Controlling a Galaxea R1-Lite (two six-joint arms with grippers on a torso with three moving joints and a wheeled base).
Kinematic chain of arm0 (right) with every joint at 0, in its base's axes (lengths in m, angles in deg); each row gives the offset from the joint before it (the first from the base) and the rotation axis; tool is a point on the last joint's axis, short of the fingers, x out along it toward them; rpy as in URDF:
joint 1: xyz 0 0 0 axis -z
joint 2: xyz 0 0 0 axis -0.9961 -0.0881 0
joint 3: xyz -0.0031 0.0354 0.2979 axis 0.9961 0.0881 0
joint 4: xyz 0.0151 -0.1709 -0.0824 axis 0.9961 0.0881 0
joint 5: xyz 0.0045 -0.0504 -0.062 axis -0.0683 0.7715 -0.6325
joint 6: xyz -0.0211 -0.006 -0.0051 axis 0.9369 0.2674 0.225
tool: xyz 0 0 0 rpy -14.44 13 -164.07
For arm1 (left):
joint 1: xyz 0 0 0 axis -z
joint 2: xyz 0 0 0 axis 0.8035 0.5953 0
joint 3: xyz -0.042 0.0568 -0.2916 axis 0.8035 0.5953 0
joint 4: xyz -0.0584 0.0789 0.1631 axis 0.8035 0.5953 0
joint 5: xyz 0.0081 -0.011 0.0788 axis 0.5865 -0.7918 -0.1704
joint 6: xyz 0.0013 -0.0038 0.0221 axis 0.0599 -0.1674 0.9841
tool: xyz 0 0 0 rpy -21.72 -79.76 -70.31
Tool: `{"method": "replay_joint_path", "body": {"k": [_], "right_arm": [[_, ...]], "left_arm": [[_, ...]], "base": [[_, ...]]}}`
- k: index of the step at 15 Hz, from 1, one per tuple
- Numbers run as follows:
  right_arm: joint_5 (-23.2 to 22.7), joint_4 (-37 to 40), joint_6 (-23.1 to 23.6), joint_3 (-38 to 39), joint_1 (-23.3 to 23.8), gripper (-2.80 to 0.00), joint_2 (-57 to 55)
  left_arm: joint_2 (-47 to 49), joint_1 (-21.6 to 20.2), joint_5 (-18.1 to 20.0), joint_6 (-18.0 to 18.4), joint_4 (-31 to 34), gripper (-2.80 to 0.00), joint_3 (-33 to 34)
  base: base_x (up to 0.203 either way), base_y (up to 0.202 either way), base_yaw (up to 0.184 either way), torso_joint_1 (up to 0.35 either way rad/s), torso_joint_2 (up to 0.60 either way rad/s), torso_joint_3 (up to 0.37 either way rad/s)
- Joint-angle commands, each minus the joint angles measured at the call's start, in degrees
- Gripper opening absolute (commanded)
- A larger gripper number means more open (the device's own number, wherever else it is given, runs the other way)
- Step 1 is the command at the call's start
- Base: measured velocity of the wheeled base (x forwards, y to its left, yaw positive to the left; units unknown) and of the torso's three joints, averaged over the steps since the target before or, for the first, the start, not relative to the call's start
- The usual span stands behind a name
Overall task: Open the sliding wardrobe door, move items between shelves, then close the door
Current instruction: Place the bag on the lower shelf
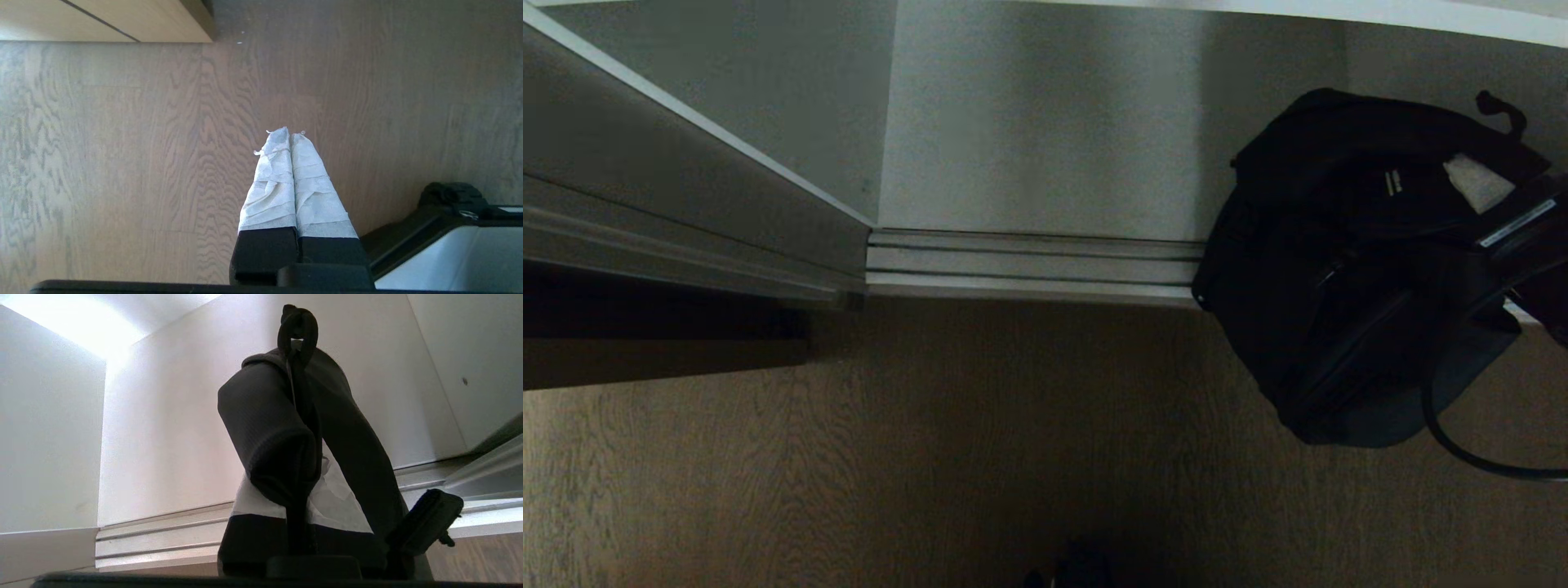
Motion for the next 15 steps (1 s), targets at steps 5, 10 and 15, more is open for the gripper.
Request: {"method": "replay_joint_path", "body": {"k": [5, 10, 15], "right_arm": [[0.1, -0.2, -0.1, -1.0, 0.4, -2.8, -1.0], [0.1, 0.2, 0.1, -5.8, 0.5, -2.8, -4.0], [0.2, -0.4, 0.1, -7.5, 1.2, -2.8, -7.0]], "left_arm": [[0.1, 0.0, 0.0, 0.0, 0.0, -2.8, 0.0], [0.0, 0.0, 0.0, 0.0, 0.0, -2.8, 0.0], [0.0, 0.0, 0.0, -0.1, 0.0, -2.8, 0.0]], "base": [[0.0, 0.0, 0.0, 0.0, 0.0, 0.0], [0.0, 0.0, 0.0, 0.0, 0.0, 0.0], [0.0, 0.0, 0.0, 0.0, 0.0, 0.0]]}}
